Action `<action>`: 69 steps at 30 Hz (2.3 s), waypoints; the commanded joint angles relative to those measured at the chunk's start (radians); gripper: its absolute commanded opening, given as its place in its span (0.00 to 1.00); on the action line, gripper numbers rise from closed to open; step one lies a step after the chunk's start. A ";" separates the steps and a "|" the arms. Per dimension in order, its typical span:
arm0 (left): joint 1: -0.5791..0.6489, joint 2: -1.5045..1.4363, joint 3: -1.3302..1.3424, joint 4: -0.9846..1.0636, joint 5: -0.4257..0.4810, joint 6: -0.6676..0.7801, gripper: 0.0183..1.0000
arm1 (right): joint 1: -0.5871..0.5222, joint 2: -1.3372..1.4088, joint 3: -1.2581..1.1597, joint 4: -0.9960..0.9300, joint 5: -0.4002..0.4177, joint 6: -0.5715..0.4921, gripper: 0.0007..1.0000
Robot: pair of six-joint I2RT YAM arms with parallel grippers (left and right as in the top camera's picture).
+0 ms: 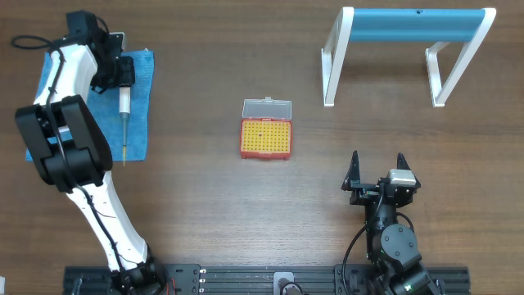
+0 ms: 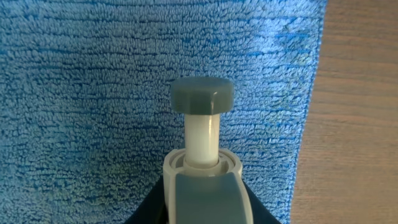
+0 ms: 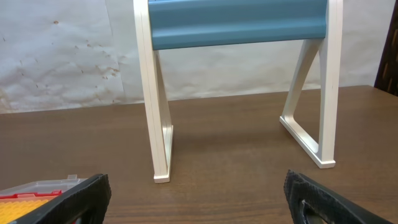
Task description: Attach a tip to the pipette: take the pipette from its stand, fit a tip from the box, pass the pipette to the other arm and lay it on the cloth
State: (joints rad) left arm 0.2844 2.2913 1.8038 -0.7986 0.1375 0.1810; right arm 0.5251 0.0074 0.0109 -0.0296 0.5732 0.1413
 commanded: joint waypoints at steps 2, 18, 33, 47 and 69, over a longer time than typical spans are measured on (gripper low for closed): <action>-0.003 0.040 0.020 0.002 -0.014 -0.013 0.71 | 0.004 -0.006 -0.007 0.014 -0.005 0.004 0.92; -0.024 -0.198 0.737 -0.491 -0.078 0.037 1.00 | 0.004 -0.004 -0.007 -0.013 0.021 0.003 0.93; -0.037 -1.029 0.538 -0.419 0.037 0.043 1.00 | 0.004 -0.004 -0.007 -0.013 0.021 0.003 0.92; -0.262 -2.115 -1.566 1.107 -0.011 -0.290 1.00 | 0.004 -0.004 -0.007 -0.013 0.021 0.003 0.92; -0.344 -2.288 -1.798 0.724 -0.048 -0.289 1.00 | 0.004 -0.004 -0.007 -0.013 0.021 0.003 0.92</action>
State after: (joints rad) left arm -0.0559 0.0128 0.0071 -0.0681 0.0647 -0.1097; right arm 0.5251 0.0082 0.0101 -0.0410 0.5819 0.1413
